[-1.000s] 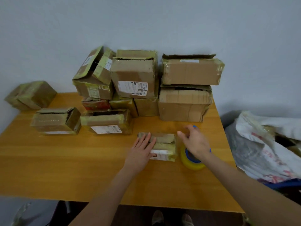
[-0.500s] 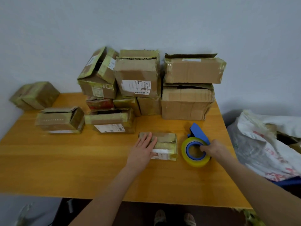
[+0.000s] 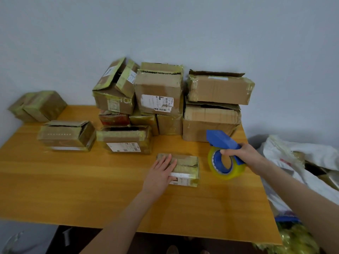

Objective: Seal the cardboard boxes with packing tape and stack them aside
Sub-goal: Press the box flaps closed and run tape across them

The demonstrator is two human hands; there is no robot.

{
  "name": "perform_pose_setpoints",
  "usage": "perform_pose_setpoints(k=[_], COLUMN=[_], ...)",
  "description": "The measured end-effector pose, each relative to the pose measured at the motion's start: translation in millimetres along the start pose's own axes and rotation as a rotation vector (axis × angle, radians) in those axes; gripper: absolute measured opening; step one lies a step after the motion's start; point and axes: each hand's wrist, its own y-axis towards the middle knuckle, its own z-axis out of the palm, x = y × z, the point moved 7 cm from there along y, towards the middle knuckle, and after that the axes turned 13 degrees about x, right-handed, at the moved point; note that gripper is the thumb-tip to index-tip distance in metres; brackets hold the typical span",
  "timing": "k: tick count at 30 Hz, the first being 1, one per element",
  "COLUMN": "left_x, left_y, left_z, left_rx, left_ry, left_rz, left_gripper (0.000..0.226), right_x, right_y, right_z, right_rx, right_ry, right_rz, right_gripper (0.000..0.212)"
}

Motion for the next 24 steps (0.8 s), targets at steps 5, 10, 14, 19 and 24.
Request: perform_pose_setpoints(k=[5, 10, 14, 19, 24], left_x=[0.6, 5.2, 20.5, 65.0, 51.0], left_y=[-2.1, -0.2, -7.1, -25.3, -20.0], left_z=[-2.9, -2.5, -21.4, -34.9, -23.6], left_rx=[-0.012, -0.008, -0.052, -0.415, -0.077], left_ry=[-0.035, -0.16, -0.548, -1.329, -1.676], left_rz=[0.013, 0.05, -0.018, -0.457, -0.577], left_gripper=[0.06, 0.064, 0.045, 0.018, 0.048], right_x=[67.9, 84.6, 84.5, 85.7, 87.1], right_y=[-19.8, -19.9, -14.1, -11.5, -9.8], right_z=[42.9, 92.1, 96.3, 103.8, 106.9], right_rx=[0.207, 0.319, 0.307, 0.316, 0.315], right_ry=[-0.214, -0.438, -0.539, -0.6, -0.618], right_rz=[-0.174, -0.269, -0.285, -0.318, -0.325], right_gripper=[0.059, 0.052, 0.052, 0.054, 0.058])
